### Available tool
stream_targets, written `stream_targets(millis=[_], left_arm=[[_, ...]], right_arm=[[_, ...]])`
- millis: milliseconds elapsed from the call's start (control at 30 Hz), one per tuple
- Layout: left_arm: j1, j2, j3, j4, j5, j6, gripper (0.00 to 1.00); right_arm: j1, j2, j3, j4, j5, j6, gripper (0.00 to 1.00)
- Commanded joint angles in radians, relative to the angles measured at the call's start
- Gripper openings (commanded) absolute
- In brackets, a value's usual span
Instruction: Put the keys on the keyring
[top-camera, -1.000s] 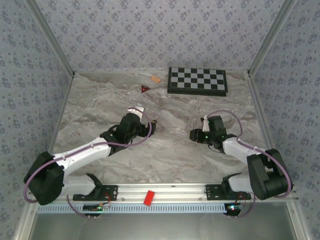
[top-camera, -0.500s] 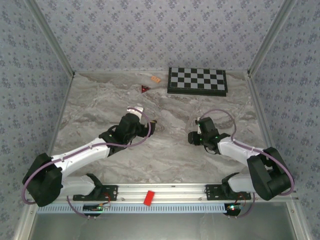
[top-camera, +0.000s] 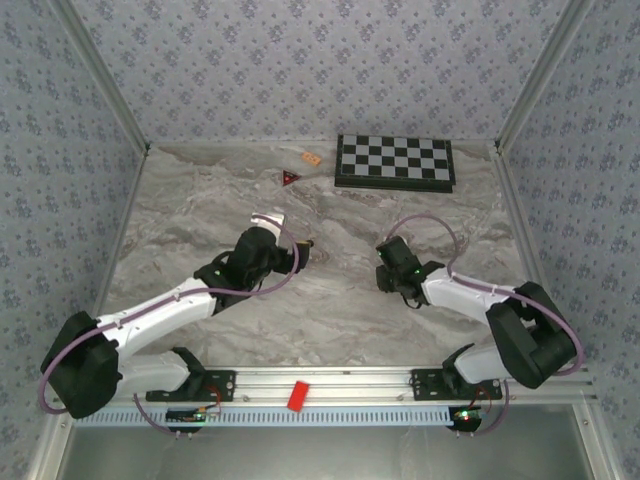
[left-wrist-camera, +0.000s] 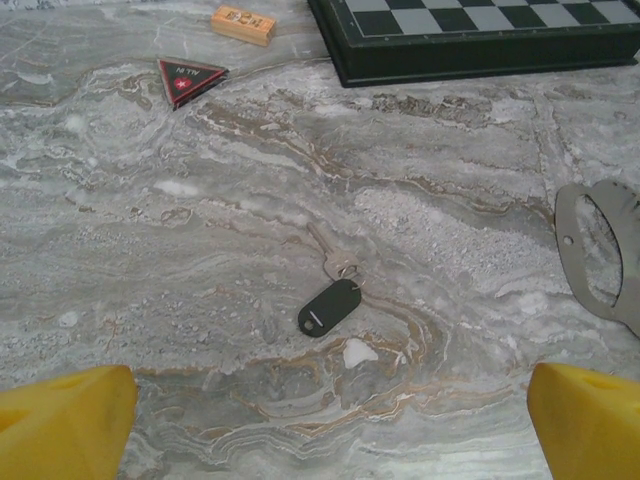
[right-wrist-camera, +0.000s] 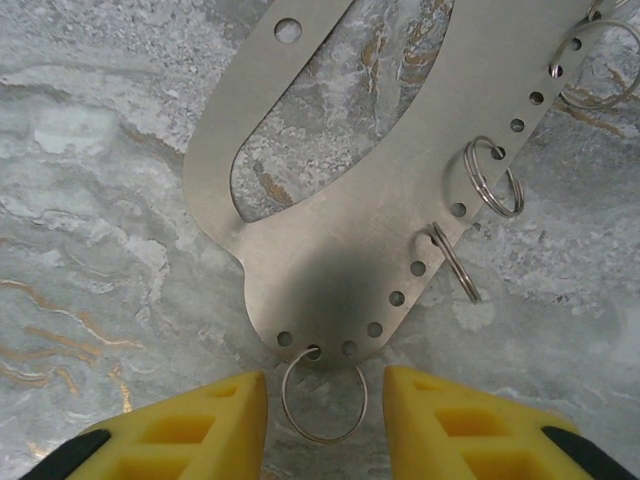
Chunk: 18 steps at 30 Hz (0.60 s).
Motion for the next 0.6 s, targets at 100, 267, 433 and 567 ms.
stream_targets(millis=[100, 267, 433, 567], left_arm=[[-0.006, -0.024, -0.014, -0.005, -0.019, -0.004, 1.00], [-0.006, -0.036, -0.024, -0.004, -0.024, -0.004, 1.00], [-0.006, -0.037, -0.022, -0.006, -0.027, -0.004, 1.00], [-0.006, -0.037, -0.016, -0.008, -0.022, -0.005, 1.00]], right_arm=[[0.023, 0.059, 0.066, -0.100, 0.072, 0.016, 0.34], [0.045, 0.076, 0.084, -0.114, 0.100, 0.013, 0.29], [0.083, 0.073, 0.093, -0.119, 0.137, -0.002, 0.14], [0.105, 0.065, 0.110, -0.141, 0.171, -0.022, 0.00]])
